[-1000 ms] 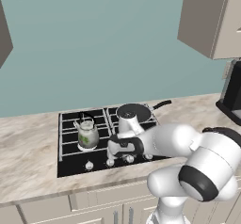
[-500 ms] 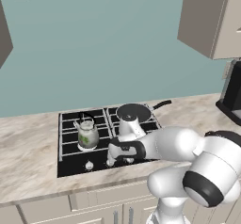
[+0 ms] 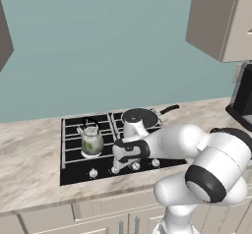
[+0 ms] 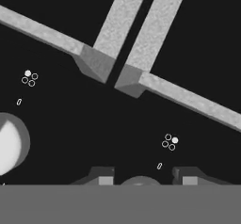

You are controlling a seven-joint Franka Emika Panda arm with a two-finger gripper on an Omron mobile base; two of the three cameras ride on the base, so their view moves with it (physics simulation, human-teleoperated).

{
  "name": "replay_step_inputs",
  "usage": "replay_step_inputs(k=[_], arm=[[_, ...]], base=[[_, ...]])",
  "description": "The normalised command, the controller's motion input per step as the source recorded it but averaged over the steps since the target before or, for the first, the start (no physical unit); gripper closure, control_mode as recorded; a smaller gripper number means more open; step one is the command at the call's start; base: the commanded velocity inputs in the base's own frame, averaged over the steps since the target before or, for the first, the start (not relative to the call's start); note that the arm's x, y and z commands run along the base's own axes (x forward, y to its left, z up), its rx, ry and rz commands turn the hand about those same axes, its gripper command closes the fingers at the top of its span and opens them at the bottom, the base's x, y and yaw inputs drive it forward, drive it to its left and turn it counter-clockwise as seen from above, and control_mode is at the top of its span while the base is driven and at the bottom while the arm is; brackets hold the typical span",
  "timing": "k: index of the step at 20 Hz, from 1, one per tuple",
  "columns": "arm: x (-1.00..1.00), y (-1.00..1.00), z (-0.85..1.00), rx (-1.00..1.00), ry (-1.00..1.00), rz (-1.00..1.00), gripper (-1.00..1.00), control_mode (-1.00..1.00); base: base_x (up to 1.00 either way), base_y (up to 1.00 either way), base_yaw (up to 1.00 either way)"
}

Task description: Pick the pan from the cabinet and place it on the stove. Then turn on the stove burner for the pan.

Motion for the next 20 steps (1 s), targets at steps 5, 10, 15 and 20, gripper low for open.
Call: replay_step_inputs(k=[5, 10, 15, 20], arm=[[-0.36, -0.29, -0.43, 0.0, 0.0, 0.21, 1.0, -1.0], [-0.43, -0.21, -0.41, 0.0, 0.0, 0.21, 1.0, -1.0], [-0.52, -0.15, -0.44, 0.0, 0.0, 0.22, 1.0, -1.0], [-0.59, -0.25, -0.47, 0.0, 0.0, 0.22, 1.0, -1.0]], base=[[0.0, 0.0, 0.0], [0.0, 0.0, 0.0], [0.0, 0.0, 0.0], [0.0, 0.0, 0.0]])
